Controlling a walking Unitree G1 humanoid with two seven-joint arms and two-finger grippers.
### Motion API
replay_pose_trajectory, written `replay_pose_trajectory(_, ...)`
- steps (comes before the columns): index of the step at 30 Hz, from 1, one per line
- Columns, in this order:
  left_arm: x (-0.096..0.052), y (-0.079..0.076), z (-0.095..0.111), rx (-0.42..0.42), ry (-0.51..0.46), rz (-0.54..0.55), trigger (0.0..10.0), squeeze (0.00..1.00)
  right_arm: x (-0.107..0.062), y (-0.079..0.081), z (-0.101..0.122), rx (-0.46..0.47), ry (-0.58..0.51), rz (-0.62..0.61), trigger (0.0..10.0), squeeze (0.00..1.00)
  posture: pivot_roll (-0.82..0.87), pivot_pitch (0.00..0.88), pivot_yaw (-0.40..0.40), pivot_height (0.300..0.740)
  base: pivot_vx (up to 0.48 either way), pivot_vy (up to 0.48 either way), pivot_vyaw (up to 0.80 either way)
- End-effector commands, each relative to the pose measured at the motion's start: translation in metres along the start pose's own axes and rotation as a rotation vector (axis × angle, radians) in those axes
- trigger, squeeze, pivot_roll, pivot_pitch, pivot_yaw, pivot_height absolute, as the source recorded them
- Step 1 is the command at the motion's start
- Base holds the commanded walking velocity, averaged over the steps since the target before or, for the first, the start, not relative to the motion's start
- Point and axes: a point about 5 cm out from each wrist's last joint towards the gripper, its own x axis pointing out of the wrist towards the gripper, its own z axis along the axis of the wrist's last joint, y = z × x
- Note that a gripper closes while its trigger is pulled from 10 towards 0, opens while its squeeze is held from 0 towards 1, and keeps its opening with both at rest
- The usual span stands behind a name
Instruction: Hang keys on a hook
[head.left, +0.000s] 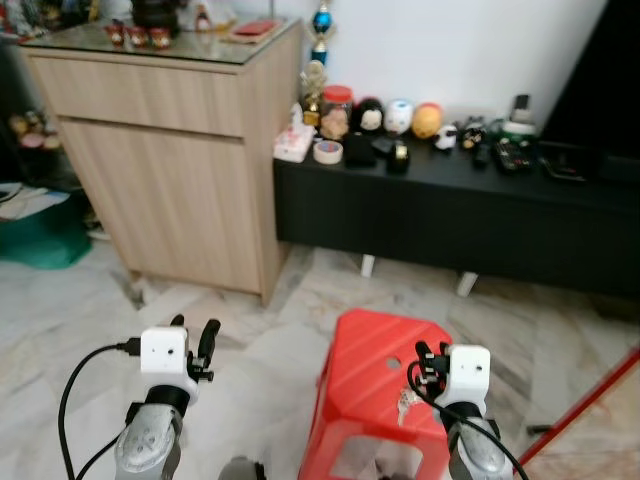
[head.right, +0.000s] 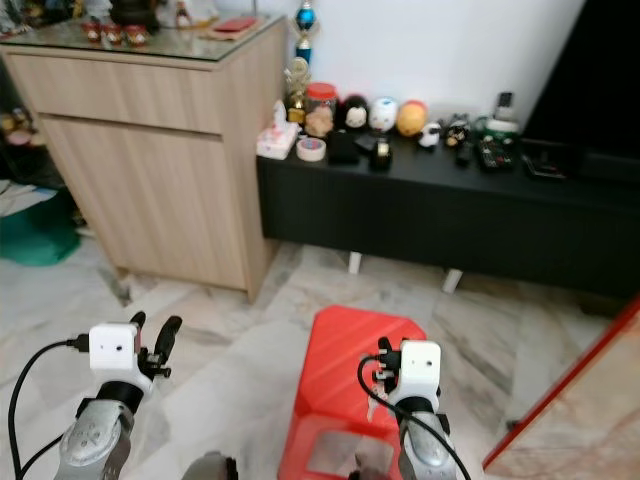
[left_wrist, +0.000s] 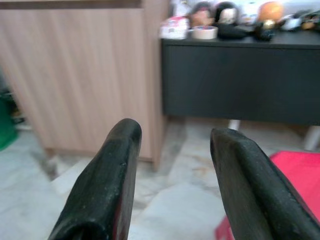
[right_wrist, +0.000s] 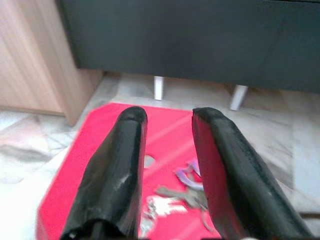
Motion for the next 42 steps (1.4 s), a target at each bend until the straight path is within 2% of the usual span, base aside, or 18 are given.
replay_pose_trajectory(1, -0.001, -0.002, 0.001, -0.015, 0.002, 0.002, 10.0, 0.00, 0.004, -0.001, 0.006, 0.007, -0.013, 0.010, 10.0, 0.00, 0.07, 0.000, -0.063, 0.640, 0.000, 0.000, 0.00)
replay_pose_trajectory(12, 0.002, -0.004, 0.005, -0.017, -0.005, -0.004, 10.0, 0.00, 0.004, -0.003, 0.005, -0.002, -0.009, 0.031, 10.0, 0.00, 0.07, 0.000, -0.062, 0.640, 0.000, 0.000, 0.00)
replay_pose_trajectory(23, 0.003, -0.005, 0.002, -0.019, 0.008, -0.009, 10.0, 0.00, 0.003, 0.003, 0.002, 0.008, -0.001, 0.069, 10.0, 0.00, 0.08, 0.000, -0.063, 0.640, 0.000, 0.000, 0.80)
replay_pose_trajectory(34, 0.007, -0.007, -0.001, -0.033, 0.010, -0.042, 10.0, 0.00, 0.007, -0.002, 0.003, 0.032, -0.002, 0.027, 10.0, 0.00, 0.07, 0.000, -0.060, 0.640, 0.000, 0.000, 0.00)
replay_pose_trajectory(38, 0.007, -0.008, -0.004, -0.038, 0.022, -0.053, 10.0, 0.00, 0.008, -0.005, -0.002, 0.038, 0.042, -0.009, 10.0, 0.00, 0.07, 0.000, -0.060, 0.640, 0.000, 0.000, 0.00)
replay_pose_trajectory(42, 0.007, -0.007, -0.007, -0.044, 0.037, -0.057, 10.0, 0.00, 0.007, -0.004, -0.003, 0.042, 0.044, 0.005, 10.0, 0.00, 0.08, 0.000, -0.060, 0.640, 0.000, 0.000, -0.65)
